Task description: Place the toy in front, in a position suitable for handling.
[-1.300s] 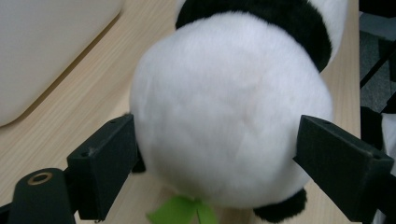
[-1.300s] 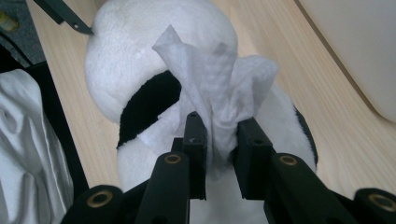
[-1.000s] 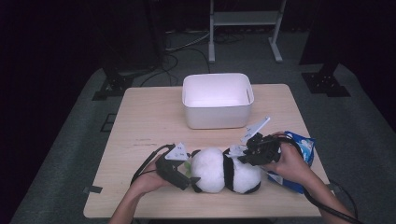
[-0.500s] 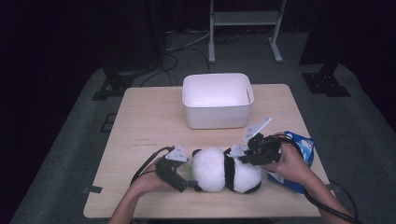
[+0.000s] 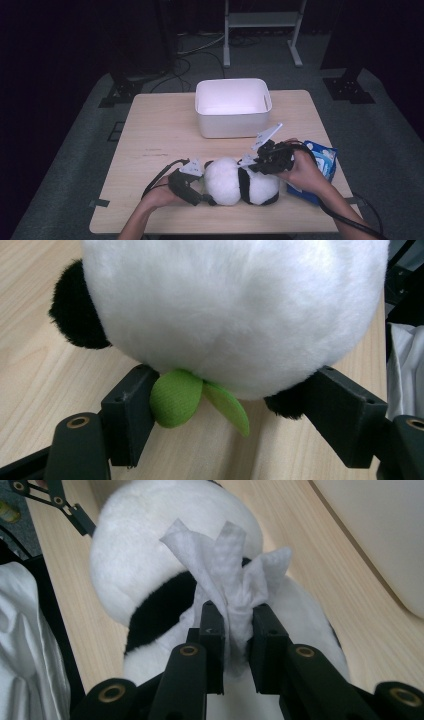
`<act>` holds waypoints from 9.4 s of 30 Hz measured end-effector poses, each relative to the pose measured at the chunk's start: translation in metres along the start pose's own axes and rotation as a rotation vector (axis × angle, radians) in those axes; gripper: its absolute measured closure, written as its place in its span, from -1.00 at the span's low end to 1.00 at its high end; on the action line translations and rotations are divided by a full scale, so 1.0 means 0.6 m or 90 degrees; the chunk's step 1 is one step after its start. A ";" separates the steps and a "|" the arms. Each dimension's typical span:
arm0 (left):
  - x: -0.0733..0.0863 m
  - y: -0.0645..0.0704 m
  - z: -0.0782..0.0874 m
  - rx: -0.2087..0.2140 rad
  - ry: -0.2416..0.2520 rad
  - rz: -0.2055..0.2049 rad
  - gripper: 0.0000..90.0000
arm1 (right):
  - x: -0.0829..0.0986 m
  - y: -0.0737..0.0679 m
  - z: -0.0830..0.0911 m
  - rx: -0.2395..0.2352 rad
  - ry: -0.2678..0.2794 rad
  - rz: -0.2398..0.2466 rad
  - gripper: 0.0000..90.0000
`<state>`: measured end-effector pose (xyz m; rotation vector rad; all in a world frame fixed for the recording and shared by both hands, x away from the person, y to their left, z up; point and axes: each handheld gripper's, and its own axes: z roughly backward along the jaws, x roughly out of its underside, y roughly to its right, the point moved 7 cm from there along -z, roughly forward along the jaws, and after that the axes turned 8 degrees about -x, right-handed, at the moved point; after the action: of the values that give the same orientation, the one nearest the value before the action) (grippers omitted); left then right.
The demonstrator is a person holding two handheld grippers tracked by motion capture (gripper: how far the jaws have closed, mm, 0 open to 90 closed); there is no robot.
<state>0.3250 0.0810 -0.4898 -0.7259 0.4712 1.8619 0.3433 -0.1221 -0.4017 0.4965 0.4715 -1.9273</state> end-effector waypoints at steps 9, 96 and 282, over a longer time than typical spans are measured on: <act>-0.007 0.000 0.004 -0.004 0.015 0.008 -0.47 | -0.037 -0.045 -0.040 -0.062 0.000 0.035 0.72; -0.011 -0.015 0.018 -0.015 0.043 0.029 -0.56 | -0.036 0.060 -0.029 -0.058 -0.032 -0.059 0.70; -0.077 -0.013 0.105 -0.022 0.168 0.012 -0.32 | -0.016 -0.011 0.033 -0.071 0.046 0.010 0.74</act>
<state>0.3285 0.0916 -0.4118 -0.9999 0.6168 1.8024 0.3383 -0.1227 -0.3793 0.4978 0.6162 -1.8618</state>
